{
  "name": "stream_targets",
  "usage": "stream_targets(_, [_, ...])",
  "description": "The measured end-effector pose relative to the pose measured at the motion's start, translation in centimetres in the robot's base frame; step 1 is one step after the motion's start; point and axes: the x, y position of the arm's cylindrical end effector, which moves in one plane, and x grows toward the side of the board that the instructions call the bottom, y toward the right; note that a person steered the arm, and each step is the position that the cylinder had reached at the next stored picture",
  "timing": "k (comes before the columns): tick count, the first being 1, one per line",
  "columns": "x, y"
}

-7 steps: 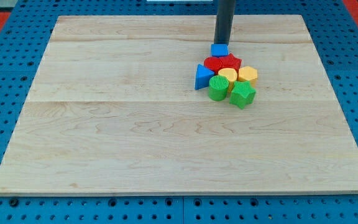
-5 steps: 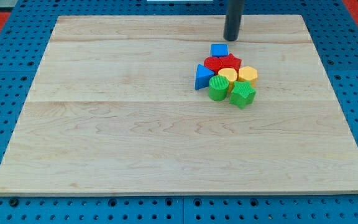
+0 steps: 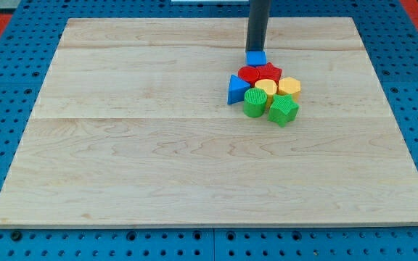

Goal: Separate the blue cube from group of blocks

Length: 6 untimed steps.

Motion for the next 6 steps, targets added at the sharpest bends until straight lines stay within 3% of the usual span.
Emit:
stream_targets(1, [0.0,0.0])
stream_targets(3, [2.3,10.1])
stream_targets(4, [3.8,6.7])
stream_targets(6, [2.8,-2.5])
